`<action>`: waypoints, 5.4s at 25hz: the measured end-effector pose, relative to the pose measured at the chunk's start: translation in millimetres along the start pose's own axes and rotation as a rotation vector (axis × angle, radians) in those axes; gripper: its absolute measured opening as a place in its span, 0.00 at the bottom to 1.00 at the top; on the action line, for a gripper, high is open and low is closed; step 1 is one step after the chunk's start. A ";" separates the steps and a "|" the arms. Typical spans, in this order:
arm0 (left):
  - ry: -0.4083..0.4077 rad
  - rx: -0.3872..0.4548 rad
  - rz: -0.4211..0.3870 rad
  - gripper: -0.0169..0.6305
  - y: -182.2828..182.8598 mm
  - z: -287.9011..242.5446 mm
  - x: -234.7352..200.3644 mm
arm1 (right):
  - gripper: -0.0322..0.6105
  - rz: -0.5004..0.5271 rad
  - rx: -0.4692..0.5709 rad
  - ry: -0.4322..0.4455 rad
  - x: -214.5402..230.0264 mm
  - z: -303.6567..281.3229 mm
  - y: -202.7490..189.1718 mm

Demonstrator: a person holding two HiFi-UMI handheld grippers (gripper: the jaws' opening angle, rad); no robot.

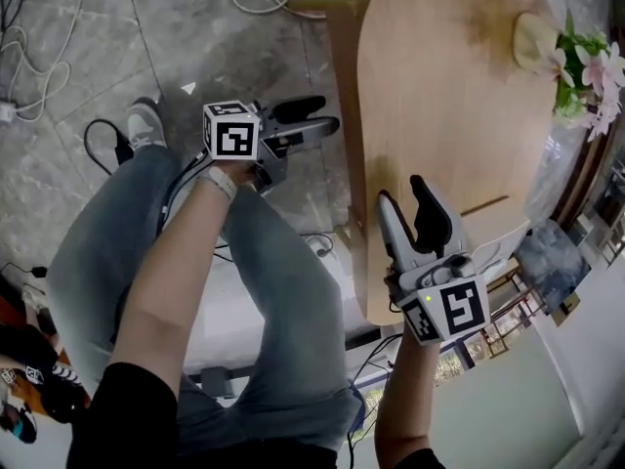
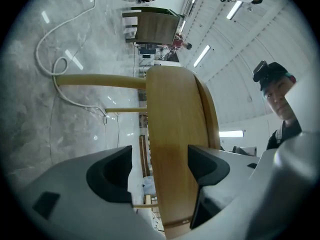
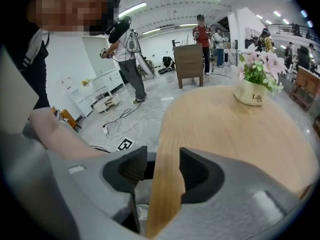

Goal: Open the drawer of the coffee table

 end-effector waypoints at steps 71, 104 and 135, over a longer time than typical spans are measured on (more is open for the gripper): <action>-0.364 -0.105 0.175 0.39 10.5 116.6 -12.8 | 0.37 -0.037 -0.015 0.002 -94.6 -43.6 -9.5; 0.019 -0.144 0.041 0.33 26.7 144.3 35.5 | 0.37 -0.060 -0.033 0.060 -127.8 -43.4 27.7; 0.268 -0.150 -0.610 0.05 148.5 176.1 414.0 | 0.14 -0.071 0.093 0.129 -220.9 19.4 193.9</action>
Point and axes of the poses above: the fingertips, and each gripper's own axes: z backward along the fingers, x to its right, y out of its top, the point moved 10 cm from there along z, backward along the fingers, and after that the axes turned 14 degrees about x, right-handed, at the moved point
